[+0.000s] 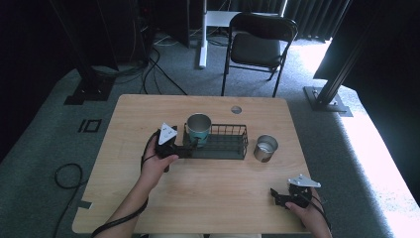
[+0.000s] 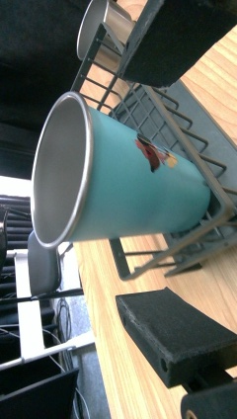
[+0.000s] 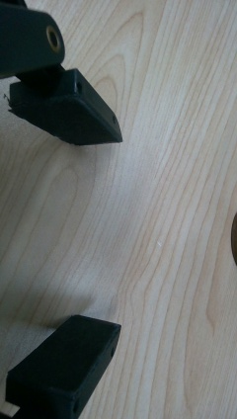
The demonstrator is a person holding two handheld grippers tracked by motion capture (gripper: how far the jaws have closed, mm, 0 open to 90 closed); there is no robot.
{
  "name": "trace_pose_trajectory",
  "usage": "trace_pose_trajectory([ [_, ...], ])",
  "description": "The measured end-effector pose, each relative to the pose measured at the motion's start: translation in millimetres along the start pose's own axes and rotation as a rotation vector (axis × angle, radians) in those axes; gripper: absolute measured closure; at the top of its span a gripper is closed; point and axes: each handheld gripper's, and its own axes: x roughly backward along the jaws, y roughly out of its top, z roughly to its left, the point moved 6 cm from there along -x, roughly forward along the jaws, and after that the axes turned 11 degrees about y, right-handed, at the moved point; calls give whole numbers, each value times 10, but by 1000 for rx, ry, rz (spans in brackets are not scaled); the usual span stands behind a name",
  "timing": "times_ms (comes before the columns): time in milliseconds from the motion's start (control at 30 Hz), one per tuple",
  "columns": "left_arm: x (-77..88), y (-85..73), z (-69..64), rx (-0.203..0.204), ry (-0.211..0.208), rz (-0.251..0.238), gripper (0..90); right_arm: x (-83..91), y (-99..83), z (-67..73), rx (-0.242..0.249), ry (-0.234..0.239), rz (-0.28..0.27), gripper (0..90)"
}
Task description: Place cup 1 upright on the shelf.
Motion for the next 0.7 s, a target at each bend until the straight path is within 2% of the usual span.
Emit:
trace_pose_trajectory([
  [200, 92, -25, 68, -14, 11, 2, 23, 0, 0, 0, 0, 0, 0, 116],
  [233, 134, -46, 118, -19, 15, 9, 23, 0, 0, 0, 0, 0, 0, 116],
  [333, 162, -62, 157, -16, 14, 13, 23, 0, 0, 0, 0, 0, 0, 116],
  [700, 346, -202, 436, -2, 51, 27, 23, 0, 0, 1, 1, 0, 0, 116],
])
